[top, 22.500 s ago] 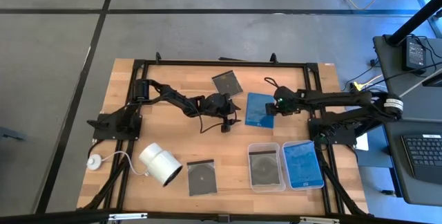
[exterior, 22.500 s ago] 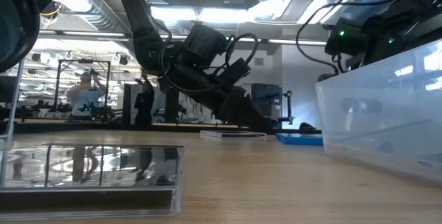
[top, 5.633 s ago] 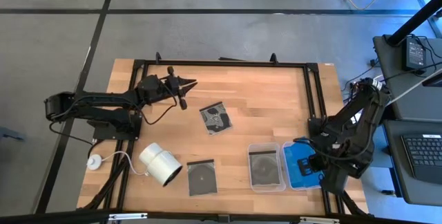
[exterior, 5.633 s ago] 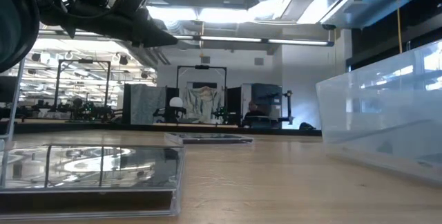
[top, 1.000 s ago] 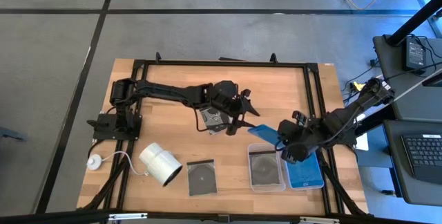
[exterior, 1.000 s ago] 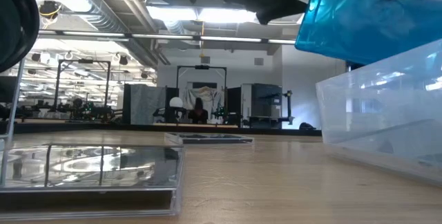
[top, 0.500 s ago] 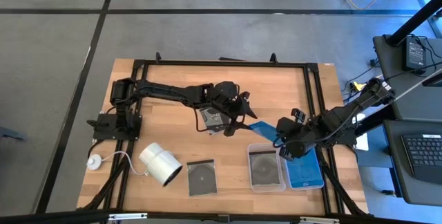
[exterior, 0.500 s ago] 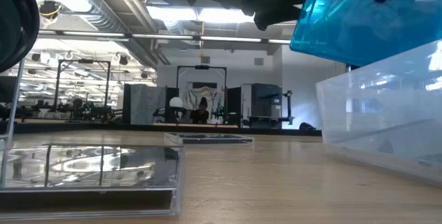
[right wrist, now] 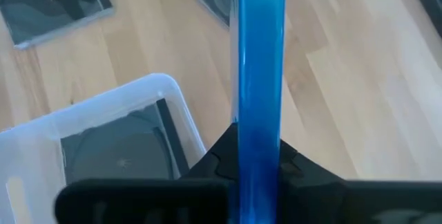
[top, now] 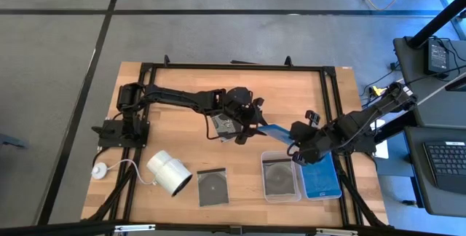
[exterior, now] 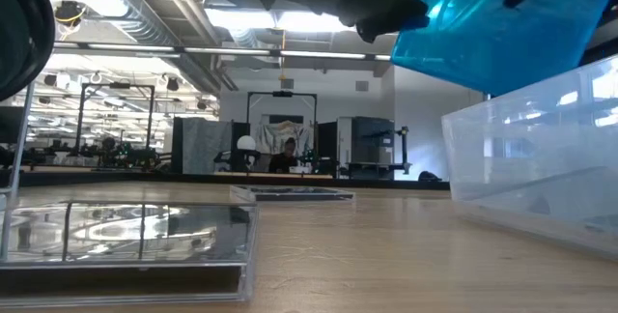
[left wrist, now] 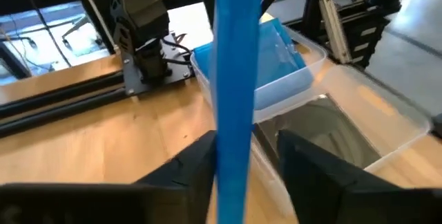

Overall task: Pick & place jewel cases by type
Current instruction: Put the blue CD case into the right transparent bin

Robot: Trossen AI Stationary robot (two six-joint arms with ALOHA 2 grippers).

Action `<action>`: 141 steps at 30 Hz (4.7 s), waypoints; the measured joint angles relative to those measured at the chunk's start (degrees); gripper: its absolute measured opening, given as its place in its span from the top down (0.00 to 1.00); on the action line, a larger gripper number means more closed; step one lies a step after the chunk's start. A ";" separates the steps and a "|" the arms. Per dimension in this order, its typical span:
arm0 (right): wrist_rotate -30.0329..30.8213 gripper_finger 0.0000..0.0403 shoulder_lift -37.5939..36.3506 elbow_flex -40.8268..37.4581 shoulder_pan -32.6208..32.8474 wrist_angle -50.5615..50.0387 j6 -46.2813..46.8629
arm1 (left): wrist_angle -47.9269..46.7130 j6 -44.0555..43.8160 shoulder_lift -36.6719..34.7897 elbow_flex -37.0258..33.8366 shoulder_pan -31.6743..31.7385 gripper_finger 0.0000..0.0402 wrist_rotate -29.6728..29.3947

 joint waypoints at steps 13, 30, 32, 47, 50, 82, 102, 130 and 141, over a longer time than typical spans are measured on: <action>1.70 0.74 0.00 0.00 0.00 3.89 -2.18 | -1.56 4.15 0.00 0.00 0.35 0.90 -2.48; 14.90 0.33 -0.28 0.02 0.00 -7.25 18.01 | -8.46 21.62 -0.02 0.00 -1.47 0.90 -62.51; 21.82 0.32 -0.30 -0.31 -0.14 -7.30 19.93 | -7.58 24.01 -0.02 0.00 -1.88 0.89 -70.61; 22.61 0.31 -8.44 -13.83 -18.64 15.36 13.13 | -3.24 37.08 -0.09 0.00 -10.63 0.90 -91.54; 11.69 0.31 -10.09 -21.03 -22.76 35.06 0.28 | -3.24 37.23 -0.09 0.00 -12.25 0.90 -93.62; -16.71 0.31 -18.25 -60.04 -47.01 119.38 -12.76 | -4.20 44.34 -0.09 -0.02 -11.07 0.90 -107.08; -29.70 0.31 -18.23 -51.19 -46.99 115.69 12.85 | 13.32 65.12 -0.09 -0.02 -11.72 0.90 -99.33; -28.20 0.65 -18.18 -50.71 -49.24 112.90 19.31 | 15.95 65.60 -0.04 -0.02 -14.07 0.89 -97.32; -28.20 0.75 -18.21 -50.71 -49.24 112.98 18.14 | 15.81 68.60 -0.04 -0.02 -14.80 0.87 -94.96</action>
